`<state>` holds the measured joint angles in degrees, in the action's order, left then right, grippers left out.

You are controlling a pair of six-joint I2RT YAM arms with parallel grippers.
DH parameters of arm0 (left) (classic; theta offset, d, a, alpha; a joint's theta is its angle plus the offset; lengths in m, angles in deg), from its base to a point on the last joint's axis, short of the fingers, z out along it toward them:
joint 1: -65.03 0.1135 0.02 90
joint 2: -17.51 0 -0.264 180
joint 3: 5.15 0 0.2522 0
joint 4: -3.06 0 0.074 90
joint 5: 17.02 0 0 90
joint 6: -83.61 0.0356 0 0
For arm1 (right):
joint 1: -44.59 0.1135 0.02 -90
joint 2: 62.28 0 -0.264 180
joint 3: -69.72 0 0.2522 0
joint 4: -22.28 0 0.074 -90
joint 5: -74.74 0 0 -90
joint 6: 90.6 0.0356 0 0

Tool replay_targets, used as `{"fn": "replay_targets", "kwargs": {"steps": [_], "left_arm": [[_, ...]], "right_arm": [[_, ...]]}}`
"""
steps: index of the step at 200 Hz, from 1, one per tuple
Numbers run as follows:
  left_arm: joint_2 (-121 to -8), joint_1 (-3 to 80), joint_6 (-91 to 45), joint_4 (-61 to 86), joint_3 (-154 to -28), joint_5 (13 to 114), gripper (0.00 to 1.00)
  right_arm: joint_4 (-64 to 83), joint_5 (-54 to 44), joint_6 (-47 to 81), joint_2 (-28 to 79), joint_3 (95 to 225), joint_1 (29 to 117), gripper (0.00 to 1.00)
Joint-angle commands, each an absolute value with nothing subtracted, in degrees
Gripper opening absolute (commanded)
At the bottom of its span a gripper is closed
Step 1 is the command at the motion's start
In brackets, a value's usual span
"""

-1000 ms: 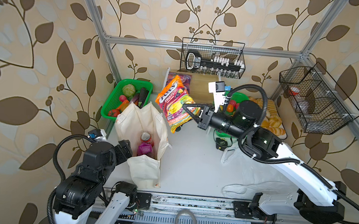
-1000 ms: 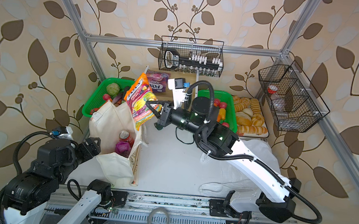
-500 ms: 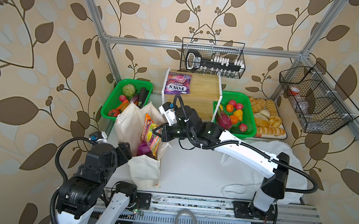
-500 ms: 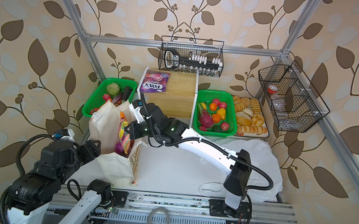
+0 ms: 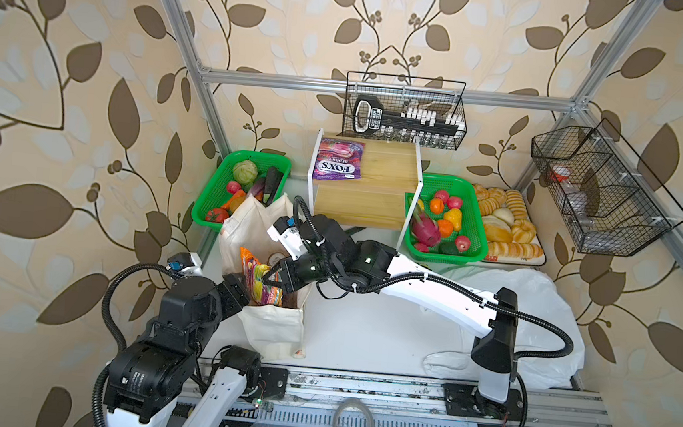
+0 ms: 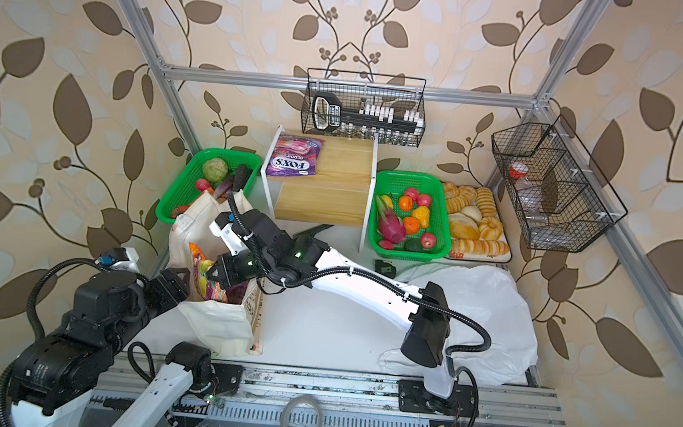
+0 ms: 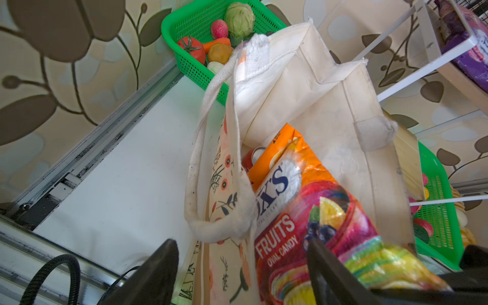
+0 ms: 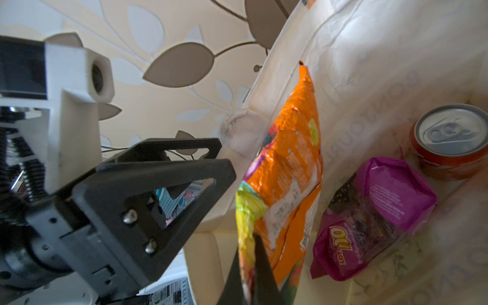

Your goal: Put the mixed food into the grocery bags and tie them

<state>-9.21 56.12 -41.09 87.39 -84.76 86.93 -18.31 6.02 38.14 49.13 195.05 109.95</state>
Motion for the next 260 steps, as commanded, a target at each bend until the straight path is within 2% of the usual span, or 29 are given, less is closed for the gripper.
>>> {"fn": "replay_targets", "kwargs": {"steps": [1, 44, 74, 85, 96, 103, 134, 161, 179, 204, 229, 260], "left_arm": [[-9.36, 56.33, -40.91, 87.23, -86.67, 88.1, 0.78], [-9.3, 56.33, -41.17, 87.23, -87.11, 87.92, 0.78], [-9.97, 56.33, -41.33, 87.96, -87.94, 87.81, 0.79], [-10.18, 56.33, -41.52, 88.19, -88.3, 88.01, 0.8], [-10.18, 56.33, -41.63, 88.11, -88.51, 88.05, 0.81], [-10.18, 56.33, -41.64, 87.93, -88.72, 87.96, 0.82], [-12.02, 56.33, -41.43, 87.58, -90.05, 86.58, 0.86], [-15.0, 56.33, -42.26, 88.18, -92.0, 86.32, 0.9], [-16.5, 56.33, -42.61, 88.39, -92.3, 87.56, 0.92], [-18.85, 56.33, -43.12, 89.74, -92.65, 90.72, 0.96], [-19.98, 56.33, -43.23, 88.78, -91.83, 92.83, 0.96], [-21.23, 56.33, -41.63, 86.96, -90.76, 94.33, 0.94]], "right_arm": [[-19.33, 7.5, 37.59, 48.3, 194.43, 110.16, 0.05], [-20.46, 3.99, 36.54, 50.9, 195.79, 110.08, 0.06], [-20.17, 7.62, 37.45, 53.48, 198.6, 110.16, 0.1], [-21.29, 8.29, 37.25, 53.76, 199.7, 110.16, 0.17], [-22.84, 6.97, 35.73, 52.92, 200.6, 110.16, 0.31], [-23.73, 5.03, 34.71, 51.83, 200.66, 110.25, 0.37], [-24.45, -3.98, 29.89, 43.74, 197.97, 109.98, 0.5], [-22.95, -8.06, 29.66, 36.23, 192.46, 107.58, 0.53], [-18.77, -9.87, 32.82, 30.07, 183.47, 104.31, 0.54], [-11.96, -7.16, 40.22, 24.48, 171.68, 98.81, 0.56], [-10.33, -2.82, 41.9, 24.8, 169.26, 97.4, 0.57], [-11.76, 0.21, 41.99, 30.9, 173.32, 99.11, 0.57]]}}
